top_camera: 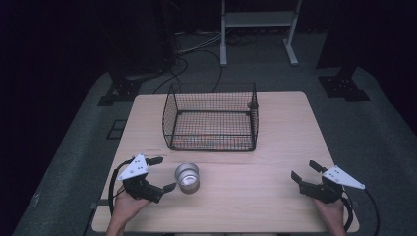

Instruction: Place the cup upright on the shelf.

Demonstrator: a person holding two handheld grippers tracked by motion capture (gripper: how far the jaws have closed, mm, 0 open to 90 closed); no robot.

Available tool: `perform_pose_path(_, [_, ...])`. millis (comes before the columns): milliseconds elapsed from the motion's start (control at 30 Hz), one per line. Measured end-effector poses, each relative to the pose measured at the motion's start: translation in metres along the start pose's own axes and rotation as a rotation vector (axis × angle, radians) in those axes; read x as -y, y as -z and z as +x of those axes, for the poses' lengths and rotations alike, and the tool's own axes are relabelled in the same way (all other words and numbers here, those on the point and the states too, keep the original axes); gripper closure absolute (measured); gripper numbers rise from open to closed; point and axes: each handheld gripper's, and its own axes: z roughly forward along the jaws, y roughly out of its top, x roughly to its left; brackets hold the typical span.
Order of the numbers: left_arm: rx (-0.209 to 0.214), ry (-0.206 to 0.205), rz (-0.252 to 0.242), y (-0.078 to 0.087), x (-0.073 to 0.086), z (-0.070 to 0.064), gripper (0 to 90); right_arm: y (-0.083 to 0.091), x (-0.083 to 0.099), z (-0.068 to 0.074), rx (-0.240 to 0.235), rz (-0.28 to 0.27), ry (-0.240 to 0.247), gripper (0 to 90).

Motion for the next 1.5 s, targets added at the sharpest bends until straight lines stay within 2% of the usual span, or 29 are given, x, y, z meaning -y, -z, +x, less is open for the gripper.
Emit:
perform_pose_path(500, [0.045,0.005,0.041,-0.015,0.0,-0.002,0.6,0.0,0.0,0.0,-0.003,0.0,-0.002,14.6])
perform_pose_path(1100, [0.065,0.002,0.12,-0.038,0.004,0.001,0.6,0.0,0.0,-0.001,-0.006,0.0,-0.002,14.6])
perform_pose_path(1500, [0.083,0.008,0.156,-0.049,0.007,0.002,0.6,0.0,0.0,-0.001,-0.009,0.001,-0.002,14.6])
